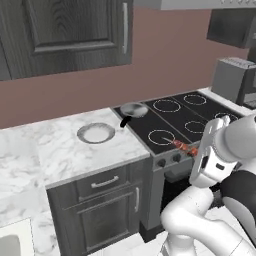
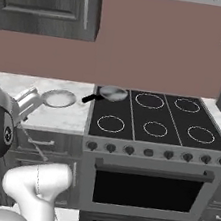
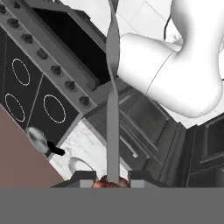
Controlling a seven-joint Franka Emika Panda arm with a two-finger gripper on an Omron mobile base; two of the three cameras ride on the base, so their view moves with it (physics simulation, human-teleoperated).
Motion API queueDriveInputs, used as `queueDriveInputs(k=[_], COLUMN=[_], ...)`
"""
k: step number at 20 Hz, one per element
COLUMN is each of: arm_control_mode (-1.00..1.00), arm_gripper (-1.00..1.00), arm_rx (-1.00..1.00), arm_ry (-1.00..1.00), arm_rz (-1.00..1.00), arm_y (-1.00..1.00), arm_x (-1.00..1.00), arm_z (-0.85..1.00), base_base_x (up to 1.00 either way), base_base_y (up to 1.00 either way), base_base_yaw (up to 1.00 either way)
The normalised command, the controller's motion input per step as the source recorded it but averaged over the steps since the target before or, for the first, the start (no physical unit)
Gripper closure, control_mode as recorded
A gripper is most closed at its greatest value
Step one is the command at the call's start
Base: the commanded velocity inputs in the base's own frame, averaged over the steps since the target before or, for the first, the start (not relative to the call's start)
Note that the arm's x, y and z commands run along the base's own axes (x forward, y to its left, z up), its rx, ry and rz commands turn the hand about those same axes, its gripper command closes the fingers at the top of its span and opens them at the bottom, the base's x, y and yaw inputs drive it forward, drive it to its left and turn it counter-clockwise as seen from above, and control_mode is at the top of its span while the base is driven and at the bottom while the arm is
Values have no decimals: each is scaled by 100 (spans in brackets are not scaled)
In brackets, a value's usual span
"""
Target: Place the cold items (onion and orange) from the fridge in one tupperware on the dining counter. Place the warm items (hot dog and kebab skewer) in the stove area in another tupperware.
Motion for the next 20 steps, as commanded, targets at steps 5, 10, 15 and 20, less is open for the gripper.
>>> queueDriveInputs(k=[5, 10, 15, 20], arm_control_mode=[100, 100, 100, 100], arm_gripper=[100, 100, 100, 100], arm_rx=[0, 0, 0, 0], arm_ry=[0, 0, 0, 0], arm_rz=[0, 0, 0, 0], arm_y=[0, 0, 0, 0], arm_x=[0, 0, 0, 0], arm_z=[0, 0, 0, 0], base_base_x=[-66, -27, -51, -86], base_base_y=[-50, -96, -91, -65], base_base_yaw=[-21, -21, -19, -19])
